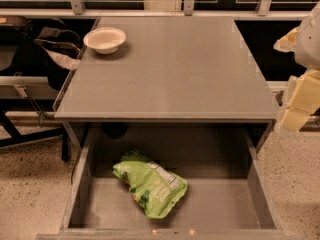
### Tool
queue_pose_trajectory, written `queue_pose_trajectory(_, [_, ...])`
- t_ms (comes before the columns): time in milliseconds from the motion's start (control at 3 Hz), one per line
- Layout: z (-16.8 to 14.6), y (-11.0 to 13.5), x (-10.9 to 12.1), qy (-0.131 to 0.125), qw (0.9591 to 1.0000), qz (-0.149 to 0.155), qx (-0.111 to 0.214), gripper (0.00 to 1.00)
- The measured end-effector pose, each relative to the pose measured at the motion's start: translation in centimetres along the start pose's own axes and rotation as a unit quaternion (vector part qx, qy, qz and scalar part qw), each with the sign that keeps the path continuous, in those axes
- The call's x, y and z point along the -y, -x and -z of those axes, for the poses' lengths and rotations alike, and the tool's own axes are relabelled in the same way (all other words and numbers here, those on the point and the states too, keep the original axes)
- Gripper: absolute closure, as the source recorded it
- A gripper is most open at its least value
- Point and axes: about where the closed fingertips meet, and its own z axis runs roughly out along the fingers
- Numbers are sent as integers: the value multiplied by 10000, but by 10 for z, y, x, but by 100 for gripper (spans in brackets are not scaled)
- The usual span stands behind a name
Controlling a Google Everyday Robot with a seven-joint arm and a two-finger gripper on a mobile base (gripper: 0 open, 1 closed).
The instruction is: Pick green rice chip bag from top drawer and place on counter
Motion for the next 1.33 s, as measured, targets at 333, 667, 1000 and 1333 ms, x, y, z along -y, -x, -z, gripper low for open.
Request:
queue_pose_trajectory(333, [1, 0, 0, -24, 10000, -17, 7, 0])
queue_pose_trajectory(667, [5, -1, 1, -72, 9989, -437, 128, 0])
queue_pose_trajectory(1000, [6, 0, -1, -48, 9909, -1236, 528, 0])
queue_pose_trajectory(1333, [2, 7, -6, 207, 9833, -1520, 982, 0])
